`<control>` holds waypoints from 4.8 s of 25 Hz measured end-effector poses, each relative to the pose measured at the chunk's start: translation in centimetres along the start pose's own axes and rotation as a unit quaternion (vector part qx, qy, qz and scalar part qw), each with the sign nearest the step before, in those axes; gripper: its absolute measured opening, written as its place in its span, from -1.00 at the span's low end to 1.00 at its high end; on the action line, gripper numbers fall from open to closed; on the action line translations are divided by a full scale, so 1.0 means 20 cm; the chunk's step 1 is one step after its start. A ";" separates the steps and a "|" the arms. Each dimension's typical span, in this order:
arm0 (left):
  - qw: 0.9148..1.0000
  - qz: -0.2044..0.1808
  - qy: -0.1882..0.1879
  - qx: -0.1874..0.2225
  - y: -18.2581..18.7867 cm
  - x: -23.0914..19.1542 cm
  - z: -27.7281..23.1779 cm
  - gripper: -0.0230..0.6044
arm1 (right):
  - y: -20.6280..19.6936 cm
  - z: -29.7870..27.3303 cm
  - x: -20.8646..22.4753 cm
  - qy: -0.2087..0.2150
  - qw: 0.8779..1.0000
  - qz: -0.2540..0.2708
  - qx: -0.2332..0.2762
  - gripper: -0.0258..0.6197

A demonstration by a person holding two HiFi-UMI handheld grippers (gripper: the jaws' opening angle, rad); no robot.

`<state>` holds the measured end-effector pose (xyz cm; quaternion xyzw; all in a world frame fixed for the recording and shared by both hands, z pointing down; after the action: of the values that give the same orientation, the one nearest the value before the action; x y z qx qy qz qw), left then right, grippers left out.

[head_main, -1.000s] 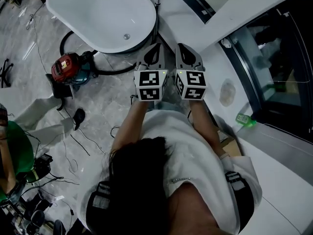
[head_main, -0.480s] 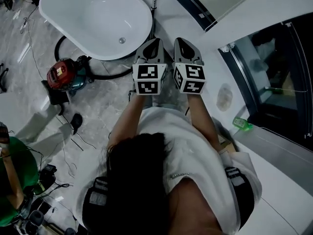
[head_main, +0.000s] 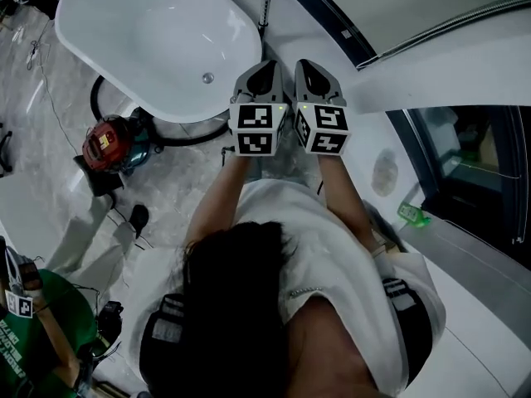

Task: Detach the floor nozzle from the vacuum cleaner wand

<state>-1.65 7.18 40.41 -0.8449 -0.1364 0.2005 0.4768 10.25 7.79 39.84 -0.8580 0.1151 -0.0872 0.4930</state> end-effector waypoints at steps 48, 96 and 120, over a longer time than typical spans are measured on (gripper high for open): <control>1.000 0.002 0.000 0.016 0.54 -0.60 -0.73 -0.92 | 0.58 -0.88 0.21 0.003 1.000 -0.007 0.018 -0.87; 0.997 0.036 0.069 -0.010 0.91 -0.77 -1.46 -0.92 | 1.11 -1.67 0.84 0.098 0.983 0.141 -0.061 -0.20; 0.995 0.046 0.087 -0.032 0.94 -0.86 -1.64 -0.92 | 1.07 -1.99 0.97 0.104 0.950 0.245 -0.164 -0.02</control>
<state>-0.65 -34.23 43.14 -0.8793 -0.0616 0.1432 0.4500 16.02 -41.04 41.81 -0.8584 0.3856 -0.0323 0.3366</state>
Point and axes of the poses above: the fingertips, and each gripper's own axes: z backward along the fingers, x to its right, y out of its top, the point moved 8 cm from there along z, backward along the fingers, and after that the axes turned 10 degrees about -x, right-handed, at the moved point
